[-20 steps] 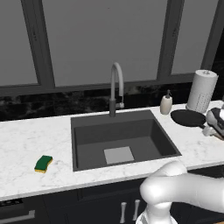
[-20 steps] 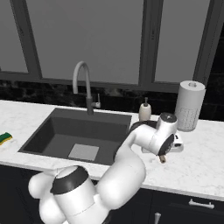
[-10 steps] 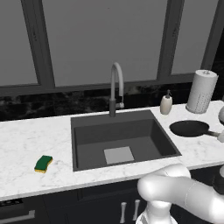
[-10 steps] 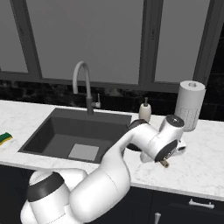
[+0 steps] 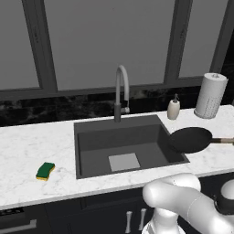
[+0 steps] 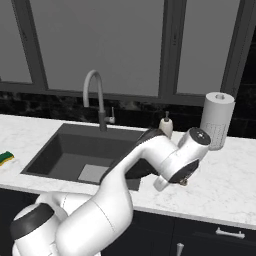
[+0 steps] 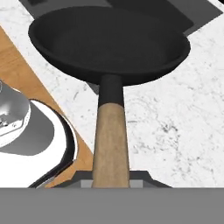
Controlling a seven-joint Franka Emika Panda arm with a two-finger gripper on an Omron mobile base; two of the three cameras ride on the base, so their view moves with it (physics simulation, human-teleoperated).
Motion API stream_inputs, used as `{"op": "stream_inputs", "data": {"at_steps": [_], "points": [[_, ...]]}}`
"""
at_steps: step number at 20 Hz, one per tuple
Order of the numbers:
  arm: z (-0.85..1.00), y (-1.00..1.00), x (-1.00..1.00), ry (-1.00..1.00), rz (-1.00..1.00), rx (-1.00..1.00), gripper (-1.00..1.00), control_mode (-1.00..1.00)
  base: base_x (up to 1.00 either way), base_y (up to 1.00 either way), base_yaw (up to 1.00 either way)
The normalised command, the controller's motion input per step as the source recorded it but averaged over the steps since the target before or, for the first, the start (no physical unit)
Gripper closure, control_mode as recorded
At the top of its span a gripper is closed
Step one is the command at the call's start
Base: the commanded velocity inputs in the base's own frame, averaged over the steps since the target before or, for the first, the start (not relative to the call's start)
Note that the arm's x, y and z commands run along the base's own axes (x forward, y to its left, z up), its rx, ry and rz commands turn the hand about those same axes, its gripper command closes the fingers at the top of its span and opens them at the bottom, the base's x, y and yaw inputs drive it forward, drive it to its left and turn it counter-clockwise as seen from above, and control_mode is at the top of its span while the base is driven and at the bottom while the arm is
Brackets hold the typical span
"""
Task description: Pick the pan and sponge and place them into the sink. Then turn on the water.
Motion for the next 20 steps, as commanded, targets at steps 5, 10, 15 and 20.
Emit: {"op": "stream_inputs", "data": {"at_steps": [5, 10, 15, 20], "points": [[0.28, 0.42, 0.0, -0.1, 0.24, 0.23, 1.0, -1.0, 0.0, 0.0, 0.0], [0.16, 0.57, 0.0, -0.07, 0.05, 0.28, 1.0, -1.0, 0.0, 0.0, 0.0], [0.06, 0.65, 0.0, -0.1, -0.01, 0.13, 1.0, -1.0, 0.0, 0.0, 0.0], [0.0, 0.74, 0.16, -0.08, -0.09, -0.03, 1.0, -1.0, 0.0, 0.0, 0.0]]}}
